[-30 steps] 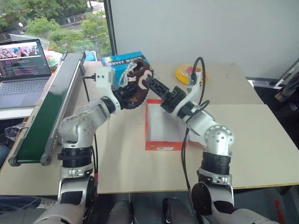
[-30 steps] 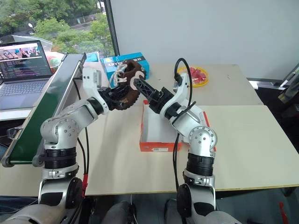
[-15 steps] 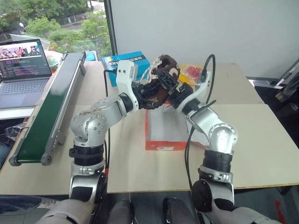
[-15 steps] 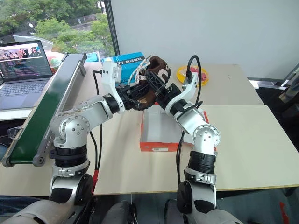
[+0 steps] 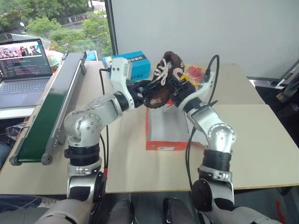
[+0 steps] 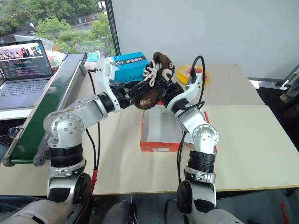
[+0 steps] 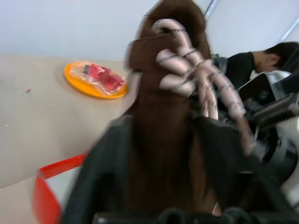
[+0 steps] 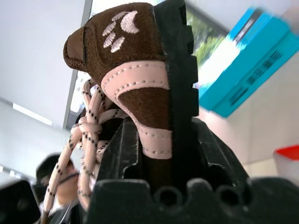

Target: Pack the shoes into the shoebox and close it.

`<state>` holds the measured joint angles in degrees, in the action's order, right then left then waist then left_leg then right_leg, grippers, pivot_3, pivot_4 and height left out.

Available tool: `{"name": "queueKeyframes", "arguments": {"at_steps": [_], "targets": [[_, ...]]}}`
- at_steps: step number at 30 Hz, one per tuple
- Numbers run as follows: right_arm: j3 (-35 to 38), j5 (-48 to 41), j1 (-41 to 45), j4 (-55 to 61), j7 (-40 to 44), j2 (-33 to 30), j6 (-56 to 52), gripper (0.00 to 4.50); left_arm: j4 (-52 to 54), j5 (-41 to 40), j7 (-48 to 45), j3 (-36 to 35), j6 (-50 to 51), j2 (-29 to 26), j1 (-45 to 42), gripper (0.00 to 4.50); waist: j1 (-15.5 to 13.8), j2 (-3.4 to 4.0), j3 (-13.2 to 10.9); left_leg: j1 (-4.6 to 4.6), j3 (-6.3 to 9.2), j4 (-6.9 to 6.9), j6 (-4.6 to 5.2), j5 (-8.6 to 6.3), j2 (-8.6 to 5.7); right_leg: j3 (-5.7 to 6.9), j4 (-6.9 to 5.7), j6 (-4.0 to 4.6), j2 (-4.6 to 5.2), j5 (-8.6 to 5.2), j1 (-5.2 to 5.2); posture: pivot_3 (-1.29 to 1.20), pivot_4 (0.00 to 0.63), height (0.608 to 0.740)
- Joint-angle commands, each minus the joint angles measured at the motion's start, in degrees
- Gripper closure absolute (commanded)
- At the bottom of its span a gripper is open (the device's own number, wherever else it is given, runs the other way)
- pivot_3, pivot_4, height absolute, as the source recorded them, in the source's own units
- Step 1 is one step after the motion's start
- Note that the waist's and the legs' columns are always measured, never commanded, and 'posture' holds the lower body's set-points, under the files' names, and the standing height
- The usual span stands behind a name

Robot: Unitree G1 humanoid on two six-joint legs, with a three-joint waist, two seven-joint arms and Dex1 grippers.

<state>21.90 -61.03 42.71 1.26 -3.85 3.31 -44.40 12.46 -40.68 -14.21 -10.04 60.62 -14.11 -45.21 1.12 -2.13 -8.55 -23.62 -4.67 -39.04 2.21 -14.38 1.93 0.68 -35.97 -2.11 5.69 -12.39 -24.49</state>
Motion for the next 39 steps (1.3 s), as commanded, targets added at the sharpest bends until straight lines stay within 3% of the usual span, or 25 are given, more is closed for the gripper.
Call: {"name": "queueKeyframes", "arguments": {"at_steps": [1,5,9,12,15,19,28,35,37,39], "targets": [[-0.83,1.81,3.62,1.25,-1.37,-4.45,-0.13,3.77,-0.22,-1.20,-3.00,-2.90,0.83,-5.36,-0.84,1.10,0.07,0.10,-0.06,0.00,0.00,0.00,0.00,0.00,0.00,-0.01,-0.01,0.00,0.00,0.00,-0.02,0.00,0.150,0.740],[-4.41,6.56,7.43,-1.49,-3.17,-11.47,-5.15,3.78,-1.47,2.23,-5.28,-2.12,-0.77,-12.59,1.60,1.10,0.16,0.22,-0.14,0.00,-0.03,0.02,-0.02,0.01,0.00,-0.02,-0.01,0.00,-0.02,0.00,-0.05,0.00,0.150,0.740],[-12.66,18.05,12.29,-5.73,-9.44,-18.30,-15.08,3.78,-1.32,3.84,-8.49,0.27,-0.98,-17.06,4.63,1.10,0.25,0.29,-0.18,-0.03,-0.09,0.04,-0.02,0.01,0.01,-0.08,-0.02,0.01,-0.01,0.00,-0.12,0.00,0.150,0.740],[-14.81,19.09,12.92,-7.25,-7.64,-18.37,-19.92,3.78,0.24,4.14,-10.89,2.28,-0.99,-18.64,6.56,1.10,0.08,0.29,-0.19,-0.10,-0.08,0.04,-0.03,0.02,0.03,-0.03,0.00,0.01,-0.02,-0.01,-0.13,0.00,0.150,0.740],[-22.80,23.61,11.89,-7.91,-4.48,-19.36,-24.61,3.78,2.54,3.56,-12.41,3.61,-0.84,-18.84,7.96,1.10,0.08,0.29,-0.19,-0.18,-0.10,0.03,-0.02,0.02,0.02,-0.06,0.01,0.01,-0.01,0.00,-0.20,0.00,0.150,0.740],[-22.85,25.81,11.05,-9.14,-3.07,-18.07,-27.77,3.78,3.74,4.29,-12.85,4.35,-1.25,-18.91,9.00,1.10,-0.15,0.29,-0.19,-0.30,-0.09,0.02,-0.02,0.02,0.01,-0.07,-0.02,0.01,-0.01,0.00,-0.36,0.00,0.150,0.740],[-24.46,34.69,8.03,-12.60,-0.16,-18.63,-27.41,3.78,4.75,4.02,-11.66,3.10,-0.47,-18.12,9.76,1.10,-0.17,0.29,-0.19,-0.53,-0.08,-0.06,-0.02,0.03,0.01,-0.06,-0.08,0.01,-0.01,0.01,-0.56,0.00,0.150,0.740],[-26.68,43.21,6.25,-22.14,1.92,-18.69,-18.28,3.78,5.34,4.10,-10.83,2.41,-0.32,-18.20,10.31,1.10,-0.02,0.27,-0.17,-0.49,-0.09,-0.06,-0.06,0.05,0.00,-0.08,-0.05,0.02,-0.03,0.01,-0.55,0.00,0.150,0.740],[-26.38,44.33,6.73,-23.67,2.36,-18.44,-17.66,2.82,5.61,4.08,-10.59,2.14,-0.21,-18.35,10.64,1.10,-0.03,0.23,-0.15,-0.35,-0.09,-0.08,-0.06,0.06,0.00,-0.08,0.00,0.01,-0.03,0.02,-0.39,0.00,0.150,0.740],[-25.66,44.73,7.37,-23.39,2.70,-17.89,-17.20,2.25,5.98,3.95,-10.34,1.88,-0.02,-18.37,11.04,1.10,-0.02,0.24,-0.15,-0.04,-0.09,-0.09,-0.05,0.05,0.00,-0.08,0.14,0.01,-0.03,0.03,-0.08,0.00,0.150,0.740]]}}
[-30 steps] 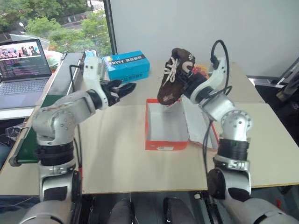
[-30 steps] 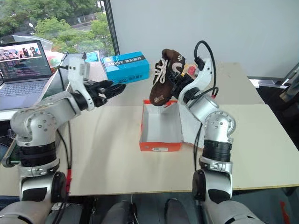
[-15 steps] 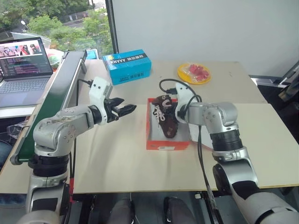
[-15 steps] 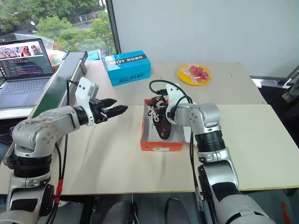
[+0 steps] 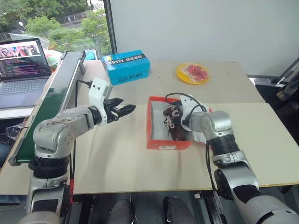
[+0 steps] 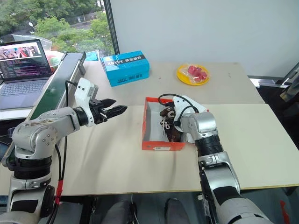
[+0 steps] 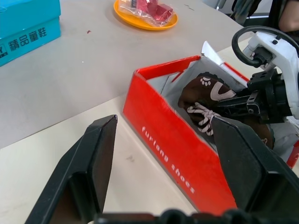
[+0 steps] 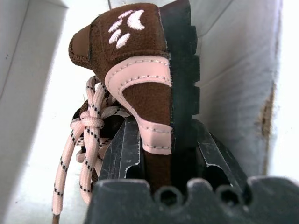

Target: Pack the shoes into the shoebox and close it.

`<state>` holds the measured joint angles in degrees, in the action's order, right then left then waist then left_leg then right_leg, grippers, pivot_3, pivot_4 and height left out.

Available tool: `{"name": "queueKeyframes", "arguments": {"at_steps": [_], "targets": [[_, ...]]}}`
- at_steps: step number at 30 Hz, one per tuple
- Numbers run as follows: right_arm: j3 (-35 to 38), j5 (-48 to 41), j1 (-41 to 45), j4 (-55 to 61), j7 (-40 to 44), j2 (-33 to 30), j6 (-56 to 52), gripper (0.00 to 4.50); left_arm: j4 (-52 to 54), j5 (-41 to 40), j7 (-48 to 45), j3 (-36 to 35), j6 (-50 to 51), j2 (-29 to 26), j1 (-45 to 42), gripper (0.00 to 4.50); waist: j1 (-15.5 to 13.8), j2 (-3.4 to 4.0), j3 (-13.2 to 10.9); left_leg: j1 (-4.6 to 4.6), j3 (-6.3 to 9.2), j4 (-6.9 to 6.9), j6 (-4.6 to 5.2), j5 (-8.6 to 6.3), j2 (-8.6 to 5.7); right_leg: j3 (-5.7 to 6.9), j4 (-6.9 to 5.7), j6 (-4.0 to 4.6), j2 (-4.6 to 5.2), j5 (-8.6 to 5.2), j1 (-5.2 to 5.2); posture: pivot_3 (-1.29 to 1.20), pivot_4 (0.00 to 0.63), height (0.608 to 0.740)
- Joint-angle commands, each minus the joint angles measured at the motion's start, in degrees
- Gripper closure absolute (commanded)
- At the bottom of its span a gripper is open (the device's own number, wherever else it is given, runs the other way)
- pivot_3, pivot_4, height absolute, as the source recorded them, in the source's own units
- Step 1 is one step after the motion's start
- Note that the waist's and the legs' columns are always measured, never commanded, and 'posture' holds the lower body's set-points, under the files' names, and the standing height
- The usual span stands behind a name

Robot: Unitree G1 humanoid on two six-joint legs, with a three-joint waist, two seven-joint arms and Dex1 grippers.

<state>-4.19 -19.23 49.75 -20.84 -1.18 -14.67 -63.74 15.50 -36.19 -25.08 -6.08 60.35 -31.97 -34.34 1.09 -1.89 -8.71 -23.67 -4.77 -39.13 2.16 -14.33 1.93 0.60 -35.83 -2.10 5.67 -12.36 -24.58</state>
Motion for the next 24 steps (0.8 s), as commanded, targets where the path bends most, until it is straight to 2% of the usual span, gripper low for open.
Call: {"name": "queueKeyframes", "arguments": {"at_steps": [1,5,7,13,18,19,20,21,24], "targets": [[0.91,3.20,0.69,-0.92,-0.08,0.37,2.45,1.90,3.13,-0.63,0.72,-2.29,0.41,-0.43,0.39,1.10,-0.06,0.00,0.00,0.16,0.01,0.01,0.01,-0.01,0.01,0.00,0.02,0.00,0.00,0.00,0.14,0.00,0.150,0.740],[2.50,4.65,1.90,1.35,-0.50,0.72,3.17,0.51,3.74,-0.53,1.34,-2.74,0.81,-0.35,1.17,1.10,-0.18,0.00,0.00,0.20,0.05,0.05,0.00,-0.01,0.02,0.03,-0.03,0.01,-0.01,-0.01,0.20,0.00,0.150,0.740],[3.43,5.50,2.95,3.16,-1.29,0.45,3.97,0.13,3.90,-0.24,1.69,-2.93,0.91,-0.39,1.49,1.10,-0.18,0.01,-0.01,0.12,0.05,0.07,0.01,-0.01,0.01,0.04,-0.11,0.01,-0.01,0.00,0.16,0.00,0.150,0.740],[6.54,5.97,6.58,8.64,-1.82,0.69,1.65,0.13,3.23,0.62,3.44,-4.00,0.78,-0.33,2.17,1.10,-0.12,0.04,-0.02,-0.11,0.04,0.06,-0.05,0.02,0.01,0.04,-0.15,0.00,0.00,0.01,-0.09,0.00,0.150,0.740],[8.50,4.68,9.13,14.83,0.99,-0.63,-0.73,0.13,2.38,3.07,5.99,-5.12,-0.68,-0.51,4.47,1.10,0.07,0.04,-0.02,-0.11,0.04,0.11,-0.05,0.03,0.03,-0.01,-0.19,0.01,-0.03,0.01,-0.17,0.00,0.150,0.740],[8.36,4.63,9.14,15.79,2.07,-1.04,-0.16,0.00,2.12,3.20,6.64,-6.12,-1.16,0.16,4.83,0.58,0.02,0.04,-0.02,-0.11,0.03,0.12,-0.05,0.03,0.03,-0.01,-0.19,0.01,-0.03,0.01,-0.18,0.00,0.150,0.740],[7.35,4.87,8.75,17.01,3.78,-1.97,1.56,0.00,2.14,3.40,7.05,-6.90,-1.93,0.60,5.20,0.45,0.00,0.04,-0.02,-0.11,0.04,0.12,-0.05,0.03,0.02,0.00,-0.18,0.01,-0.03,0.01,-0.17,0.00,0.150,0.740],[7.40,4.31,8.06,18.27,5.55,-2.16,3.77,0.00,2.26,3.68,7.43,-7.48,-2.66,0.88,5.54,0.10,-0.04,0.04,-0.02,-0.12,0.03,0.11,-0.05,0.03,0.02,-0.01,-0.18,0.01,-0.02,0.01,-0.17,0.00,0.150,0.740],[9.04,-0.20,6.65,20.69,12.42,-1.56,5.94,0.00,2.39,6.29,9.80,-8.62,-5.37,1.23,6.64,0.04,-0.09,0.04,-0.02,-0.14,0.02,0.11,-0.05,0.03,0.01,0.00,-0.13,0.01,-0.02,0.01,-0.18,0.00,0.150,0.740]]}}
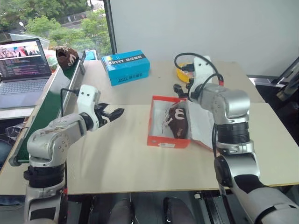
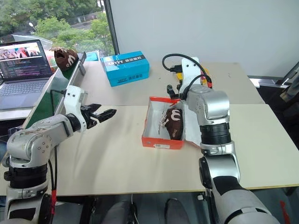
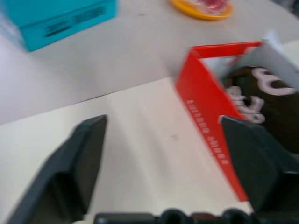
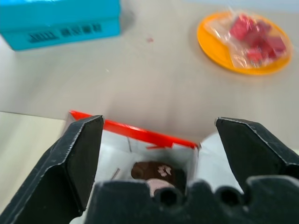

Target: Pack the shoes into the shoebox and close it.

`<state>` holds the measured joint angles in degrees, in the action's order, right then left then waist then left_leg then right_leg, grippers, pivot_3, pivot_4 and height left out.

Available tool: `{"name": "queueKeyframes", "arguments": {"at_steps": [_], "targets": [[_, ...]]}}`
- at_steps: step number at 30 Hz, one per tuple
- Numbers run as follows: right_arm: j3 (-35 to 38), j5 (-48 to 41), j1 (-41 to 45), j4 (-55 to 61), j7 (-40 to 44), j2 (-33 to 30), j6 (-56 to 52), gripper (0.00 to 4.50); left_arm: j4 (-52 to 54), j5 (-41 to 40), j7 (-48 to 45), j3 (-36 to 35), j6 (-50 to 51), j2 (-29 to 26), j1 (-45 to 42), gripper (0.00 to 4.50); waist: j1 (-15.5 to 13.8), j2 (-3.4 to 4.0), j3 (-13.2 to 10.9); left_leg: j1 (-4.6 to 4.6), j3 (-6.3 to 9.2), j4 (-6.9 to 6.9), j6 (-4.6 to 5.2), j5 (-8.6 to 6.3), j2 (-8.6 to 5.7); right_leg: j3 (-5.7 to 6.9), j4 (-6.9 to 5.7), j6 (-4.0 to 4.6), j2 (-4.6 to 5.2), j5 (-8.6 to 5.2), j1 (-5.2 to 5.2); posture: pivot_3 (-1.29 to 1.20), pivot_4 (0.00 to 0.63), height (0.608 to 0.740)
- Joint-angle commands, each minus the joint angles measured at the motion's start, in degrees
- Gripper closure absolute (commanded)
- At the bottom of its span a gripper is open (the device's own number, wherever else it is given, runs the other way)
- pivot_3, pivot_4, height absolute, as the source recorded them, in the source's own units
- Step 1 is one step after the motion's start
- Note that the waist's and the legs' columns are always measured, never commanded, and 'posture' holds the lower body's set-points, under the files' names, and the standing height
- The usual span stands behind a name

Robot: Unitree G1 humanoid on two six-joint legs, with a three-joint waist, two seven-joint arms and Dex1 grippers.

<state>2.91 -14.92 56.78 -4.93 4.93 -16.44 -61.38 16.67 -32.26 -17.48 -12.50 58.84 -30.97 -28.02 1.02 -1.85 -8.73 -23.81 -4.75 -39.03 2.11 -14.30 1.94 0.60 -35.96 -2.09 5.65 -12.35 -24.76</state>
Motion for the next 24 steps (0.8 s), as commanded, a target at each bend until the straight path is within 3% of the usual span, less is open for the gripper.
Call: {"name": "queueKeyframes", "arguments": {"at_steps": [1,4,8,11,16,24], "targets": [[1.78,-6.62,-1.20,6.03,10.15,0.27,4.58,0.00,1.16,3.71,3.54,-3.16,-5.34,0.41,1.25,0.04,-0.04,0.00,0.00,0.00,0.01,0.01,0.00,0.00,0.00,0.00,0.01,0.00,-0.01,0.00,-0.01,0.00,0.150,0.740],[0.27,-10.86,-4.21,9.12,19.22,0.02,8.02,0.00,0.46,6.58,7.35,-7.60,-10.11,1.76,4.87,0.04,0.16,0.00,0.00,0.01,0.00,0.02,0.00,0.00,0.02,-0.02,-0.02,0.02,-0.01,0.02,0.00,0.00,0.150,0.740],[0.89,-15.57,-7.02,10.76,24.35,1.81,8.74,0.00,-2.29,11.94,10.99,-11.85,-19.37,2.54,10.96,0.04,0.35,0.00,0.00,0.02,-0.02,0.04,0.01,-0.01,0.06,-0.02,-0.04,0.07,-0.01,0.04,-0.04,0.00,0.150,0.740],[-2.85,-15.45,-10.92,12.52,28.88,1.83,11.92,0.00,-5.23,13.72,10.20,-13.37,-27.28,4.04,15.58,0.04,-0.08,0.00,0.00,0.03,-0.02,0.02,0.00,0.00,0.06,0.00,0.02,0.09,0.01,0.06,-0.06,0.00,0.150,0.740],[-8.53,-9.71,-17.12,9.57,31.75,1.34,21.68,0.00,-7.69,13.90,8.99,-16.16,-33.26,5.48,21.12,0.04,-0.54,-0.01,0.01,0.02,-0.02,0.00,0.00,0.00,0.05,0.08,0.09,0.09,0.11,0.06,-0.04,0.00,0.150,0.740],[-13.51,0.21,-23.09,3.13,33.84,-0.10,39.51,0.00,-13.84,12.06,3.97,-19.18,-41.05,3.32,20.57,0.04,-0.27,-0.03,0.02,0.05,-0.04,0.00,-0.01,0.01,0.03,0.07,0.09,0.10,0.09,0.06,-0.06,0.00,0.150,0.740]]}}
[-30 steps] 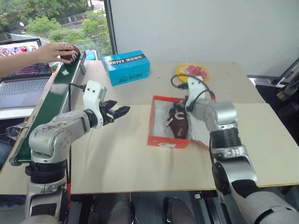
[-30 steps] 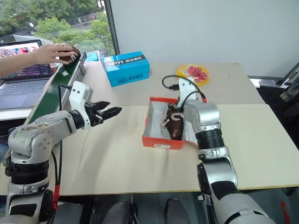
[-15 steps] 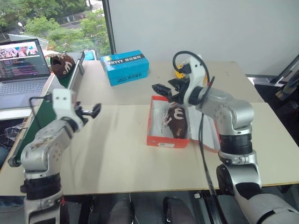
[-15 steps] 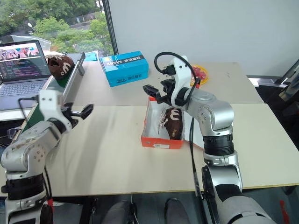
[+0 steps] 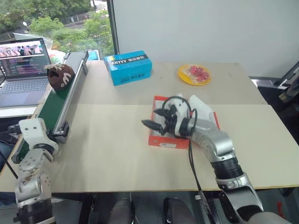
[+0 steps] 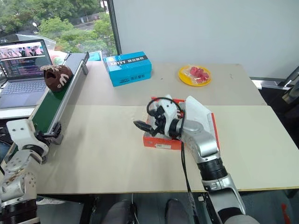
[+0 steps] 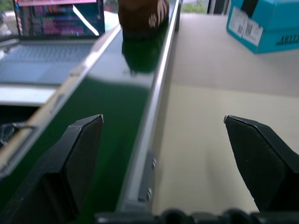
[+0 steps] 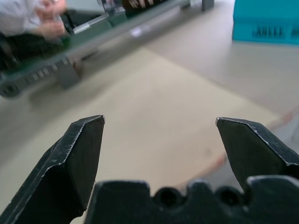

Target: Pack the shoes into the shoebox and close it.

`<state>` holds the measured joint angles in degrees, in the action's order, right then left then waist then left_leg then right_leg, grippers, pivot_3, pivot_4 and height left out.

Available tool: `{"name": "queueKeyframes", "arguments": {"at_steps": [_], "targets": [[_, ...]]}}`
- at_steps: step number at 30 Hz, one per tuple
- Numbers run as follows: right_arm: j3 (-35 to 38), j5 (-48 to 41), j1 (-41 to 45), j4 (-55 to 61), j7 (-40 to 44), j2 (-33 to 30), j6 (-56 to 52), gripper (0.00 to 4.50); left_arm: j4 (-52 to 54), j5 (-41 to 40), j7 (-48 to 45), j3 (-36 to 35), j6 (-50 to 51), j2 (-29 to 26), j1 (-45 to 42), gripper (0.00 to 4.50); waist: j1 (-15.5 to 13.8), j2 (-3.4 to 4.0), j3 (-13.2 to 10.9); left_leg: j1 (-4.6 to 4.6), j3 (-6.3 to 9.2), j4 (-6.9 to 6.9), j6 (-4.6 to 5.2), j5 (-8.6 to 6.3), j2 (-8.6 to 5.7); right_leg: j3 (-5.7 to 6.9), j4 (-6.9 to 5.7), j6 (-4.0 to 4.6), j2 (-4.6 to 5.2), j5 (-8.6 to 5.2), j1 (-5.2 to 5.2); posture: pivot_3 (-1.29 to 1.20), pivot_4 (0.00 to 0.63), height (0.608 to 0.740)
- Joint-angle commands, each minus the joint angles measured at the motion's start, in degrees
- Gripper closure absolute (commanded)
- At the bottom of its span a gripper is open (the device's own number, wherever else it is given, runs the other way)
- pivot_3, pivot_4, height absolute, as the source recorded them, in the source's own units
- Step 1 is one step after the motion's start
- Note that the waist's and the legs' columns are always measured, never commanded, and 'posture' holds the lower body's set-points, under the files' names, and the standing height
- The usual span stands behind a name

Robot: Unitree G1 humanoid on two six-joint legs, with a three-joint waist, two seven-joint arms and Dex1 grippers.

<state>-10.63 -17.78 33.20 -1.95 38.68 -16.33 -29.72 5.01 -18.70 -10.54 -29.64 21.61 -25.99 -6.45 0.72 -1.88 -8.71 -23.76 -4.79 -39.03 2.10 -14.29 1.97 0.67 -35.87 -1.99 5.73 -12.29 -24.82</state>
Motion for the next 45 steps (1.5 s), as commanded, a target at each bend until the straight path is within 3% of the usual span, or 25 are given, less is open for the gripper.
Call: {"name": "queueKeyframes", "arguments": {"at_steps": [1,7,17,28,30,33,35,41,45], "targets": [[0.10,3.55,0.36,-0.31,0.07,-0.03,9.03,0.00,-3.27,-1.90,-3.92,-2.40,-4.72,-1.90,-1.04,0.04,0.15,0.00,0.00,0.00,-0.01,0.00,0.00,0.00,0.00,0.00,0.00,0.00,0.00,0.00,-0.01,0.00,0.150,0.740],[0.66,4.34,-0.22,-1.13,0.22,0.47,10.70,0.00,-13.21,0.29,-4.90,-3.77,-10.28,-5.39,-0.76,0.04,0.35,0.00,0.00,0.02,-0.03,0.02,-0.02,0.01,0.07,0.00,-0.02,0.02,-0.07,0.00,-0.04,0.00,0.150,0.740],[0.84,4.82,-0.81,-0.28,-0.83,0.75,10.26,0.00,-28.96,0.90,-8.43,-3.32,-17.44,-10.88,-7.57,0.04,0.06,0.00,0.00,0.02,-0.04,0.02,-0.04,0.02,0.06,0.05,-0.04,0.03,0.00,0.00,-0.02,0.00,0.150,0.740],[1.66,5.66,-0.18,-0.47,-1.23,0.47,10.13,0.00,-37.42,2.04,-11.95,-0.77,-21.74,-13.12,-11.23,0.04,0.18,-0.01,0.01,0.01,-0.08,0.02,-0.05,0.02,0.07,0.07,-0.15,0.04,-0.03,0.01,-0.04,0.00,0.150,0.740],[1.70,5.75,-0.10,-0.44,-1.27,0.30,10.04,0.00,-38.81,1.77,-11.49,-1.07,-21.24,-13.15,-11.59,0.58,0.18,-0.01,0.01,0.01,-0.08,0.01,-0.05,0.03,0.08,0.07,-0.15,0.04,-0.03,0.01,-0.04,0.00,0.150,0.740],[1.82,5.81,0.34,-0.54,-1.36,0.12,9.82,0.00,-38.17,0.89,-12.58,-0.92,-21.57,-12.40,-11.44,1.53,0.03,-0.01,0.01,0.02,-0.08,0.01,-0.06,0.03,0.07,0.07,-0.16,0.04,-0.02,0.01,-0.04,0.00,0.150,0.740],[1.91,5.66,0.53,-0.43,-1.43,0.04,9.54,0.00,-36.78,0.74,-12.43,-0.55,-21.17,-11.84,-11.31,1.86,-0.07,-0.01,0.01,0.03,-0.07,0.01,-0.09,0.05,0.07,0.10,-0.15,0.04,-0.01,0.01,-0.04,0.00,0.150,0.740],[4.07,2.35,1.71,1.19,-1.84,0.67,5.38,0.00,-23.85,-1.95,-11.28,1.52,-16.01,-9.22,-13.51,1.91,-0.12,-0.04,0.02,-0.01,-0.03,0.00,-0.09,0.05,0.07,0.12,-0.24,0.04,-0.01,0.02,-0.01,0.00,0.150,0.740],[13.90,-10.85,6.39,3.18,-6.76,5.48,-6.56,0.00,-9.59,-5.79,-10.19,6.41,-8.92,-5.43,-18.16,1.91,-0.19,-0.10,0.00,-0.12,0.03,-0.05,-0.10,0.06,0.09,0.16,-0.27,0.05,-0.02,0.04,-0.03,0.00,0.150,0.740]]}}
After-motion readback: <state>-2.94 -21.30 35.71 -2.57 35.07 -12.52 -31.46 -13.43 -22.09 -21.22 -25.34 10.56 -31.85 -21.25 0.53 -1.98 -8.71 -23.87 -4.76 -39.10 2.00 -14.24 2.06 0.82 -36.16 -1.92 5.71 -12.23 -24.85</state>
